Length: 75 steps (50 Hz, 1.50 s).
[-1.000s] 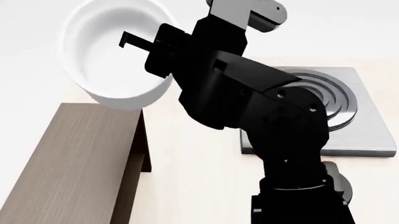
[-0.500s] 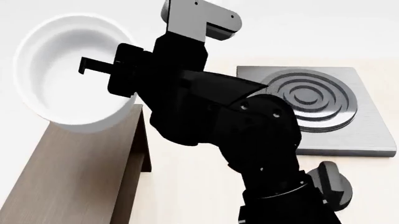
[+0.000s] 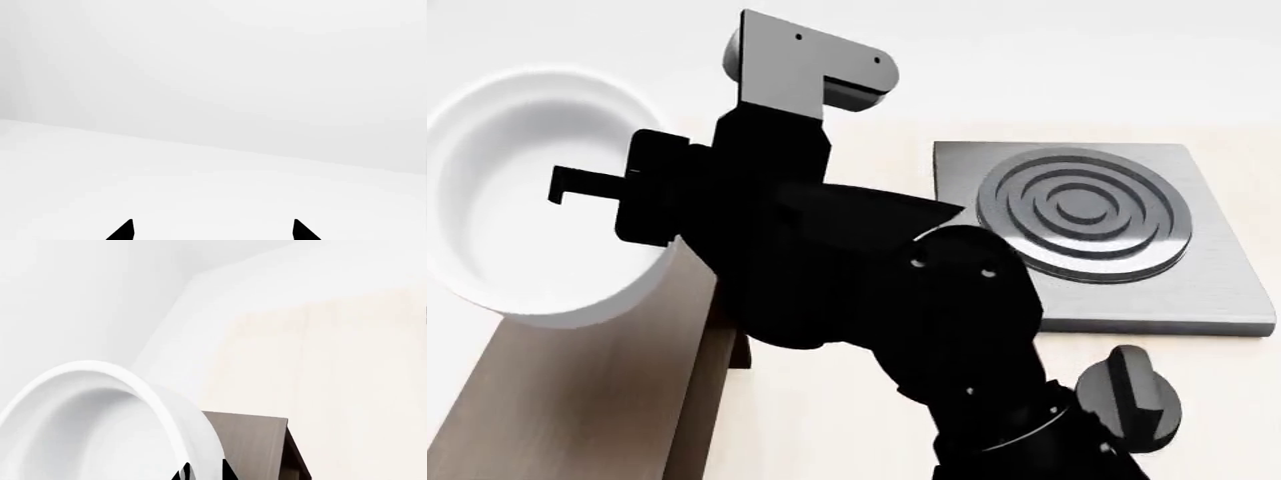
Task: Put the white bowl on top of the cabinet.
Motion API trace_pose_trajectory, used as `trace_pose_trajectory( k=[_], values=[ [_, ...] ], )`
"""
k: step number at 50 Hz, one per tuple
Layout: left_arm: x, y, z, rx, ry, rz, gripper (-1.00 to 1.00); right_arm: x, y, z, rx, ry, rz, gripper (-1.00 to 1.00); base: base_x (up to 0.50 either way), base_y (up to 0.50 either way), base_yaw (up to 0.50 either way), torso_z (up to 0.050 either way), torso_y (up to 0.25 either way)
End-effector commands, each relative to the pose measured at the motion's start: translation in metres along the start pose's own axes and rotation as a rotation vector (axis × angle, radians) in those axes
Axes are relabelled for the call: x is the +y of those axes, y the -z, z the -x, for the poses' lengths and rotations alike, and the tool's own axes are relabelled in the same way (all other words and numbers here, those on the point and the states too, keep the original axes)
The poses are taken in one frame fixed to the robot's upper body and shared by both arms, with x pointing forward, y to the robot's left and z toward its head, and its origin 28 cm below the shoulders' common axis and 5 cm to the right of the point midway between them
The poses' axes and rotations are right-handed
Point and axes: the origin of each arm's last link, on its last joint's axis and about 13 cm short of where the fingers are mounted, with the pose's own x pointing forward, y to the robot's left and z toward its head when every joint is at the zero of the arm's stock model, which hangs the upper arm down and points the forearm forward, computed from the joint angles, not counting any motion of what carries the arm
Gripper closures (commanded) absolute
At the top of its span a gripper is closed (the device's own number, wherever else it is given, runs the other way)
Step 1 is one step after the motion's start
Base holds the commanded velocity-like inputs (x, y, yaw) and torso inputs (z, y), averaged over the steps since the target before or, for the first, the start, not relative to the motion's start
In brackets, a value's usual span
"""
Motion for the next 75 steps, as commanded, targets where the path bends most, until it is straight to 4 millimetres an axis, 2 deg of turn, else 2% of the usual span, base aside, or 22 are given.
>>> trace_pose_trajectory(
  k=[1, 37, 75],
  values=[
    [0.000, 0.000, 0.001, 0.000, 0.001, 0.000, -1.00, 0.002, 0.000, 0.003, -0.021, -0.026, -0.015, 1.00, 0.00, 0.00, 0.00, 0.000, 0.000],
    [-0.001, 0.000, 0.000, -0.003, 0.001, -0.001, -1.00, -0.004, 0.014, -0.008, 0.022, -0.027, -0.043, 1.00, 0.00, 0.00, 0.00, 0.000, 0.001],
    [-0.001, 0.000, 0.000, -0.004, 0.003, -0.004, -1.00, -0.014, 0.020, -0.007, 0.028, 0.002, -0.064, 1.00, 0.00, 0.00, 0.00, 0.001, 0.001]
  ],
)
